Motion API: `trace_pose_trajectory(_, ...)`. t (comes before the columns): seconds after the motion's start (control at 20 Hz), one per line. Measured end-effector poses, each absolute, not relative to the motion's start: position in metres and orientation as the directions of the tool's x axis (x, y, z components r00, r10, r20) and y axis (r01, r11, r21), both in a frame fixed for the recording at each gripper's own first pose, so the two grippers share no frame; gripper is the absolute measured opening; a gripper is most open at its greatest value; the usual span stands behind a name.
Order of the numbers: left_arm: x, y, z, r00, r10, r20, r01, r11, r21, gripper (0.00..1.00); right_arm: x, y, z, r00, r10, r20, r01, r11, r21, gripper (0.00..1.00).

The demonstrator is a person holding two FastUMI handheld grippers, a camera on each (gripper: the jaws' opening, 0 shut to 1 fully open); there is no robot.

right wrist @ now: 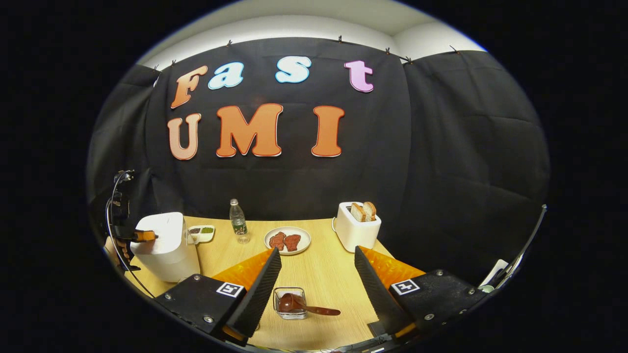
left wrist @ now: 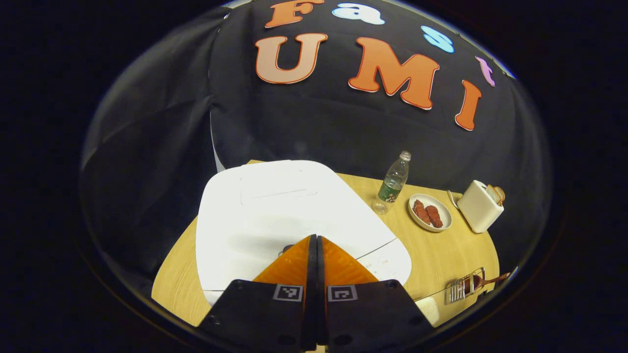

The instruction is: Close the left gripper, press the button to open the rice cooker; take a wooden spoon from the chopstick holder with the right hand, scoop a spoonful of rice and pour it into the rice cooker, then put the wooden spoon back into the chopstick holder.

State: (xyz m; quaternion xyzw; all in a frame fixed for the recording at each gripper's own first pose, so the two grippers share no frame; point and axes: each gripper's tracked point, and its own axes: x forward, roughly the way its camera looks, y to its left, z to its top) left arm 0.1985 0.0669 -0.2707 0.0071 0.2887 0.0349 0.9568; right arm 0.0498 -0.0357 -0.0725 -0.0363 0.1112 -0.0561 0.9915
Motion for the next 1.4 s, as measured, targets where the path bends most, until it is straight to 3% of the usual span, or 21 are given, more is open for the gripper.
trace_pose_trajectory(0.1, 0.198, 0.061, -0.255, 0.836, 0.054, -0.547, -0.073, 0.997, -0.013, 0.05, 0.048, -0.039, -0.070, 0.970, -0.126, -0.206, 0.111, 0.990, -0.086, 0.94)
trace_pose_trajectory(0.35, 0.198, 0.057, -0.130, 0.949, 0.049, -0.313, -0.064, 0.997, -0.036, 0.05, 0.046, -0.044, -0.057, 0.977, -0.136, -0.164, 0.126, 0.990, -0.067, 0.94)
trace_pose_trajectory(0.65, 0.150, 0.063, -0.050, 0.983, 0.073, -0.167, -0.073, 0.997, 0.007, 0.04, 0.035, -0.054, -0.052, 0.981, -0.148, -0.124, 0.142, 0.988, -0.052, 0.94)
trace_pose_trajectory(1.1, 0.085, 0.086, -0.001, 0.986, 0.158, -0.060, -0.157, 0.987, 0.028, 0.05, 0.018, -0.064, -0.083, 0.981, -0.166, -0.102, 0.167, 0.986, 0.000, 0.94)
trace_pose_trajectory(1.3, 0.066, 0.086, 0.003, 0.989, 0.138, -0.055, -0.136, 0.990, 0.029, 0.07, 0.019, -0.055, -0.115, 0.984, -0.136, -0.117, 0.140, 0.990, 0.024, 0.93)
trace_pose_trajectory(1.35, 0.060, 0.090, 0.007, 0.988, 0.148, -0.050, -0.147, 0.989, 0.028, 0.13, 0.021, -0.053, -0.124, 0.982, -0.137, -0.132, 0.142, 0.989, 0.034, 0.94)
trace_pose_trajectory(1.4, 0.060, 0.096, 0.012, 0.986, 0.162, -0.040, -0.161, 0.987, 0.022, 0.13, 0.022, -0.052, -0.134, 0.979, -0.138, -0.148, 0.146, 0.988, 0.048, 0.93)
